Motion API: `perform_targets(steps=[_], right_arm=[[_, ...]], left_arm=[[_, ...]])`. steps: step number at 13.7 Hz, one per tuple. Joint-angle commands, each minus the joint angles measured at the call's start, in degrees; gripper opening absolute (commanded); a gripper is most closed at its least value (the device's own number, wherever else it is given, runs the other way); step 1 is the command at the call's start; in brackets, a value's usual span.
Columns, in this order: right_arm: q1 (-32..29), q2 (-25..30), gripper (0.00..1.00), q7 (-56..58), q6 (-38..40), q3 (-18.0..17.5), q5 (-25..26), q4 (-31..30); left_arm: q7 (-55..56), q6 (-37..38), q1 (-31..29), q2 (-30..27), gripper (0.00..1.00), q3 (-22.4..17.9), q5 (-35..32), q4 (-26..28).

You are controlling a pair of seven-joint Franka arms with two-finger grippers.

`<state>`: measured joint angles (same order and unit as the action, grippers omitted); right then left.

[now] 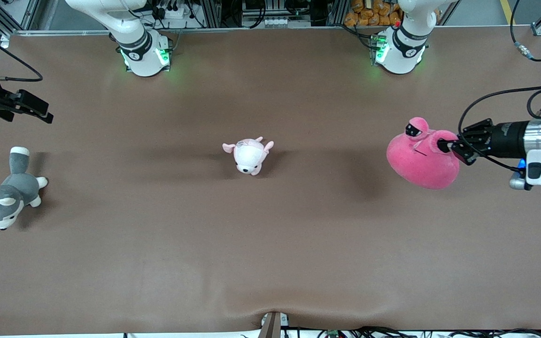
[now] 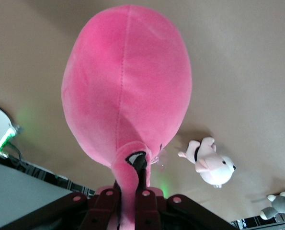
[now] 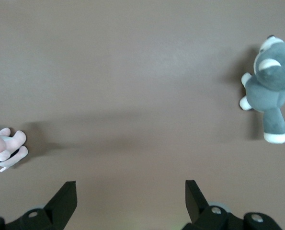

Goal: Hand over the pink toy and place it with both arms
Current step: 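Lift the pink toy with the left gripper and carry it toward center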

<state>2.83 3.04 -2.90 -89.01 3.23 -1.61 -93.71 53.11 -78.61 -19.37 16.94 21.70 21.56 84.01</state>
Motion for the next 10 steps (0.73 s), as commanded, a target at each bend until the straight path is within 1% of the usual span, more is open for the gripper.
perform_targets(steps=[1,3,5,7,10], right_arm=[[2.9,-2.8,1.0,-1.4,-2.1,0.0,-0.4,1.4],[4.5,-7.1,1.0,-6.6,-2.2,0.0,-1.8,4.9],[8.3,-11.8,1.0,-14.9,-2.2,0.0,-1.1,8.7],[12.4,-14.9,1.0,-20.7,-3.9,0.1,-0.4,9.7],[15.4,-17.2,1.0,-21.3,-7.3,0.0,-0.5,9.7]], left_arm=[[9.6,1.7,-0.2,-1.4,0.0,6.5,0.8,-2.5],[14.9,1.4,-0.2,-1.8,0.0,9.9,1.0,-3.0],[17.9,1.2,0.0,-1.6,0.0,11.5,2.7,-5.2],[21.3,-0.3,1.3,-1.4,0.0,12.0,4.6,-6.3],[27.8,-4.3,5.3,-1.2,0.0,11.8,5.7,-6.2]])
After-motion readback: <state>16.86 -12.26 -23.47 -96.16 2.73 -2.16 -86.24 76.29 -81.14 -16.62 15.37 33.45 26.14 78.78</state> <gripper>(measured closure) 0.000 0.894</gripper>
